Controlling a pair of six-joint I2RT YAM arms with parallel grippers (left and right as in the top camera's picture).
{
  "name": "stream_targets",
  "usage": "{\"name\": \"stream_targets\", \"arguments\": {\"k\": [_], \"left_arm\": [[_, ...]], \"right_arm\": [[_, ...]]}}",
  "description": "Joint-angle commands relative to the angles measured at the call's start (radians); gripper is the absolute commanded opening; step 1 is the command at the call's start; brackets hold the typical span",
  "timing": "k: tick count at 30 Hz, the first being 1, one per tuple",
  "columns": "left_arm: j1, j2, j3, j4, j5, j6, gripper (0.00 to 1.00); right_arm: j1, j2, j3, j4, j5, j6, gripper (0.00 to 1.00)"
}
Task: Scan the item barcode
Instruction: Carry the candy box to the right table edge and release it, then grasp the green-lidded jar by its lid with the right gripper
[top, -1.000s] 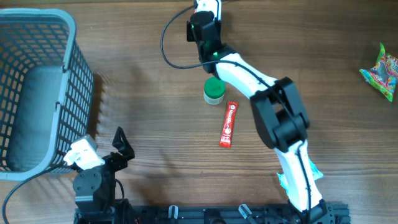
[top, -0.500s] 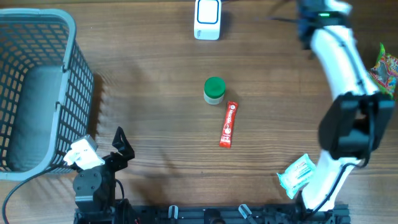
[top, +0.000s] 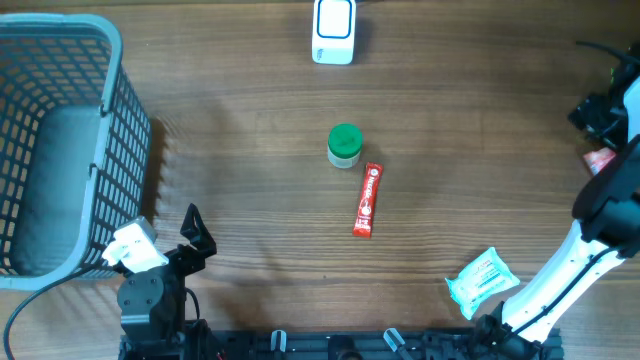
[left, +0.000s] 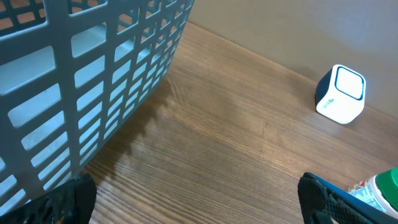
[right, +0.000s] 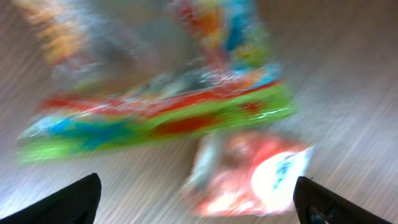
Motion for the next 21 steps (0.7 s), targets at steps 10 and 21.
{"name": "stream_targets", "arguments": {"k": [10,21], "left_arm": [[0.005,-0.008,-0.003,0.003,0.008,-0.005,1.00],[0.005,-0.008,-0.003,0.003,0.008,-0.005,1.00]], "right_arm": [[0.586,-0.216,0.092,-0.260,-0.801,-0.076,1.00],[1.008,-0.216,0.031,-0.332,-0.449,0.788,1.00]]}}
